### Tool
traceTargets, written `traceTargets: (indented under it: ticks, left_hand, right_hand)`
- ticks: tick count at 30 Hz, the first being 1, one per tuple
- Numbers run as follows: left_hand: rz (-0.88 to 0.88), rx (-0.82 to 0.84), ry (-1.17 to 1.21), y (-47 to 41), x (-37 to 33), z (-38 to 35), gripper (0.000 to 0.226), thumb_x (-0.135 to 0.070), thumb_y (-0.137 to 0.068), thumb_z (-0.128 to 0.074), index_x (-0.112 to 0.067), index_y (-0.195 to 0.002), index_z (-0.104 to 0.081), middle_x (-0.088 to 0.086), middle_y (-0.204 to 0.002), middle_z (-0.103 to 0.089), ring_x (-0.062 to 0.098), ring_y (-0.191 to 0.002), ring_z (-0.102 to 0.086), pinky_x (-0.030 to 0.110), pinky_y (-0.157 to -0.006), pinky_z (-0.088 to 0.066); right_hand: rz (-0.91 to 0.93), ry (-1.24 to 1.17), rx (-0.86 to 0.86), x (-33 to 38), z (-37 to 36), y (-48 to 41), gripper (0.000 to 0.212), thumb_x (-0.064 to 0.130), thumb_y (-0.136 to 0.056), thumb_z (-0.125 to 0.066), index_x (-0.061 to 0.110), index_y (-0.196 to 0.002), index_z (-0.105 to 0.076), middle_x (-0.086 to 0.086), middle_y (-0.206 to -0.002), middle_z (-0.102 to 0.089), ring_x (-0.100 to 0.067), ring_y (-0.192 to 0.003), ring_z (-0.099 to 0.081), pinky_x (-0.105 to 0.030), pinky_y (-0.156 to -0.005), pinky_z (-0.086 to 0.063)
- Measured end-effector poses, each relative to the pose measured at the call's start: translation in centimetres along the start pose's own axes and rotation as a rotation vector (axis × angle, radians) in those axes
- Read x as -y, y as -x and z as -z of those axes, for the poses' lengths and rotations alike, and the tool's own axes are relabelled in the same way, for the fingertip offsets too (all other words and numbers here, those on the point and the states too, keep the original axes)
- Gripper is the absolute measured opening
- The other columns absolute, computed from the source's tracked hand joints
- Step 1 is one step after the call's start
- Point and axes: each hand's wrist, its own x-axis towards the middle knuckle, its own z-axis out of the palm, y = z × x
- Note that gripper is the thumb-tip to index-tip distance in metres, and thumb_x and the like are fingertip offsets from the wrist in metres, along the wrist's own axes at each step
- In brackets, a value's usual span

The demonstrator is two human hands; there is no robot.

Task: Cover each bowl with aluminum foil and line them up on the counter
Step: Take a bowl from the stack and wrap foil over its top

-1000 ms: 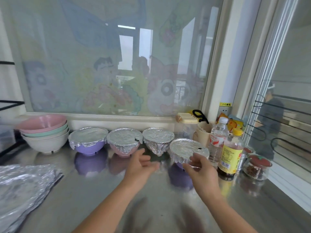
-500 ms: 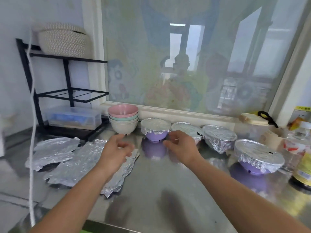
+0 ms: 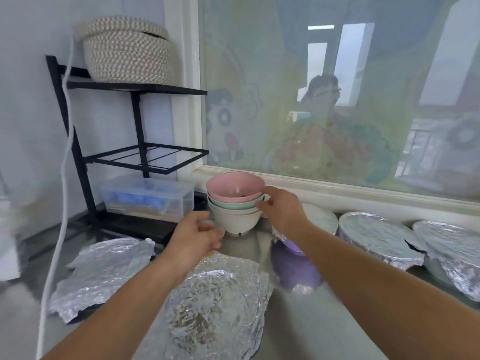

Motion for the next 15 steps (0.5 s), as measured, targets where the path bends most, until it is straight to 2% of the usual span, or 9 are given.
traceTargets:
  ticks: [5, 10, 15]
  left_hand:
    - [0.046, -0.017, 0.055, -1.9, 1.9, -0.2, 0.051, -0.004, -0.088, -0.067, -0.009, -0.133, -0.043, 0.013, -0.101, -0.062, 0.029, -0.083, -0.070, 0.035, -0.074, -0.057]
    - [0.089, -0.048, 0.106, -2.0, 3.2, 0.1, 0.050, -0.001, -0.089, -0.065, -0.004, -0.133, -0.043, 0.017, -0.103, -0.061, 0.030, -0.082, -0.072, 0.036, -0.076, -0.058]
    - [0.097, -0.074, 0.126, -1.6, 3.2, 0.6, 0.048, 0.002, -0.090, -0.063, -0.004, -0.133, -0.043, 0.021, -0.105, -0.061, 0.030, -0.081, -0.072, 0.036, -0.076, -0.058]
  right_hand:
    - [0.065, 0.056, 0.019, 0.2, -2.3, -3.0, 0.036, 0.033, -0.097, -0.053, 0.027, -0.132, -0.059, -0.008, -0.122, -0.066, -0.030, -0.117, -0.056, -0.034, -0.094, -0.045]
    - [0.089, 0.081, 0.007, 0.3, -3.0, -3.6, 0.028, 0.035, -0.096, -0.058, 0.018, -0.117, -0.066, -0.012, -0.107, -0.069, -0.032, -0.104, -0.060, -0.033, -0.081, -0.045]
    - [0.078, 0.049, 0.011, 0.7, -2.8, -3.8, 0.026, 0.031, -0.096, -0.058, 0.014, -0.114, -0.066, -0.014, -0.106, -0.068, -0.031, -0.103, -0.058, -0.027, -0.071, -0.032]
